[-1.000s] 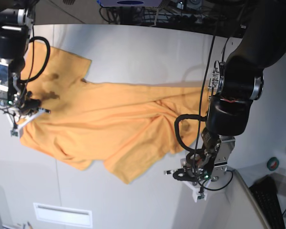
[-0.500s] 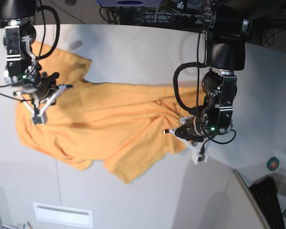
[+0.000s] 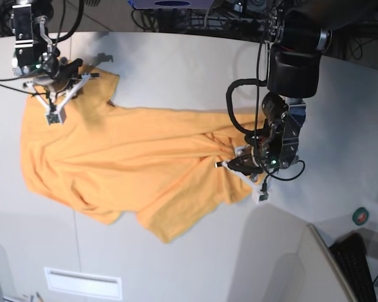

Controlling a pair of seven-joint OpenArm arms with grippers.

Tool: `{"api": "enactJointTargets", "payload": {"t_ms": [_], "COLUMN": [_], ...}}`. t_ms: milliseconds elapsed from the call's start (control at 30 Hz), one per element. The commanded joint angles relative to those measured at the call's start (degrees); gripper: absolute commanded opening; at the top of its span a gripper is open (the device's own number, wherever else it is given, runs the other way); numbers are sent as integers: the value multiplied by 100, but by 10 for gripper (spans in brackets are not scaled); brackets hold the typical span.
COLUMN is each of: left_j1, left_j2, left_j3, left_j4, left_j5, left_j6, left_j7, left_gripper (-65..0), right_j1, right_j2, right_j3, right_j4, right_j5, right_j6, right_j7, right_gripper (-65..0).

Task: Layout the t-shirt on the table in an organized manner, then fold the t-shirt properly
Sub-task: 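Grasp the shirt side with the left gripper and drag it outward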

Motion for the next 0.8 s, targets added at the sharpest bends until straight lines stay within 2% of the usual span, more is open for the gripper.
{"api": "enactJointTargets", "payload": {"t_ms": [0, 200, 400, 533, 633, 700, 767], "left_j1": [-186, -626, -775, -397, 271, 710, 1229], "left_j2": [-12, 23, 120, 67, -170, -337, -522], "left_j3": [8, 8, -36, -80, -106, -388, -845], "left_j4": [-79, -439, -149, 1143, 2541, 3271, 3912], "left_j5": [39, 39, -5, -14, -76, -392, -1034], "left_j6": [20, 20, 20, 20, 11, 11, 11], "left_j7": [22, 4, 57, 575, 760, 769, 769], "left_gripper": [-650, -650, -650, -650, -650, -650, -650], "right_j1": [-86, -253, -288, -358, -394, -420, -411], "right_j2": [167, 483, 422, 237, 176, 70, -106], "right_j3": [21, 65, 276, 311, 399, 628, 971], "right_j4": [63, 63, 450, 1153, 1689, 1848, 1918], "right_j5": [-36, -36, -27, -27, -27, -18, -18], "right_j6": [8, 8, 8, 8, 8, 8, 8], "right_j7": [-71, -71, -71, -71, -71, -53, -44], "right_gripper": [-650, -650, -650, -650, -650, -650, -650]}}
